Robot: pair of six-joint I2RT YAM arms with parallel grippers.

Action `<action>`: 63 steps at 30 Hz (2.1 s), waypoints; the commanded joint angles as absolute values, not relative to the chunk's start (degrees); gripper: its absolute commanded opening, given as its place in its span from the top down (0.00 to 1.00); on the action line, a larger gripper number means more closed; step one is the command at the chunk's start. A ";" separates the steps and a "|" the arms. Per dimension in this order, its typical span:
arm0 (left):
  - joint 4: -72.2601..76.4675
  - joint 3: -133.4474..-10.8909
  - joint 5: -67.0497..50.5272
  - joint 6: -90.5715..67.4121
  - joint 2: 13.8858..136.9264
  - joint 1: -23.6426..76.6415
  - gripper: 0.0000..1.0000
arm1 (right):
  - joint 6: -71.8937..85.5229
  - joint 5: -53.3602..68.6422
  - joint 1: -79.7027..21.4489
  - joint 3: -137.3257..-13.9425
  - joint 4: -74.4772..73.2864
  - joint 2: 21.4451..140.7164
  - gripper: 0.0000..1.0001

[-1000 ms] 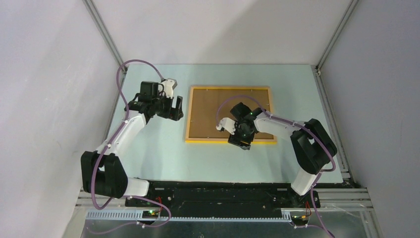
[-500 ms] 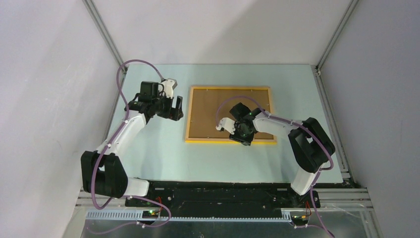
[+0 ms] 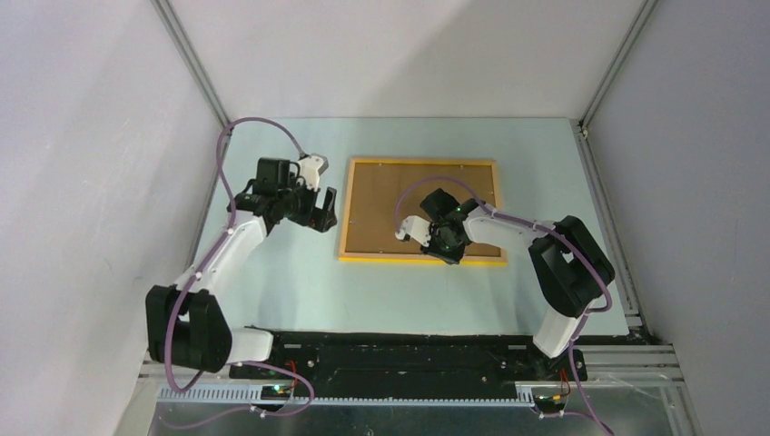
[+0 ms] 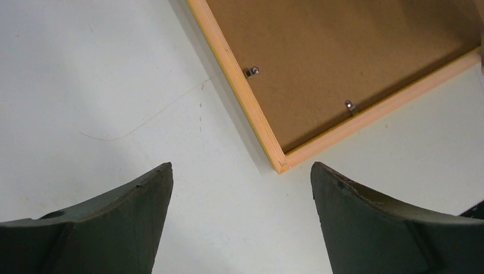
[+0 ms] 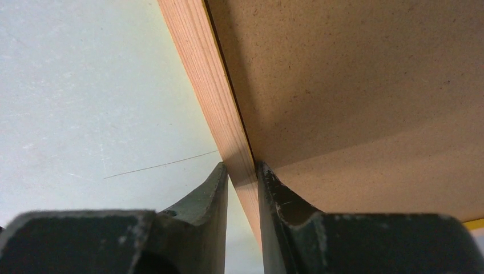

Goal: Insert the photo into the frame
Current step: Turn over the photo frame at the center of the board.

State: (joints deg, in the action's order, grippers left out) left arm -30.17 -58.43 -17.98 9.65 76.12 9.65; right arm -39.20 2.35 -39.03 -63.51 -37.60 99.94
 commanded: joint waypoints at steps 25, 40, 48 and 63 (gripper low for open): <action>-27.32 -61.18 4.69 41.94 71.62 48.80 0.00 | -40.18 30.39 -28.04 -95.02 -70.85 95.53 1.00; -20.97 -70.51 14.62 47.50 87.04 53.59 0.24 | -41.75 34.91 -24.67 -100.23 -77.34 97.57 1.00; -21.09 -72.03 18.38 49.61 88.52 54.91 0.63 | -40.69 34.85 -23.05 -100.15 -76.85 96.38 0.95; -29.82 -74.26 19.65 50.90 81.09 55.66 1.00 | -30.14 27.85 -14.07 -91.96 -57.60 78.12 0.19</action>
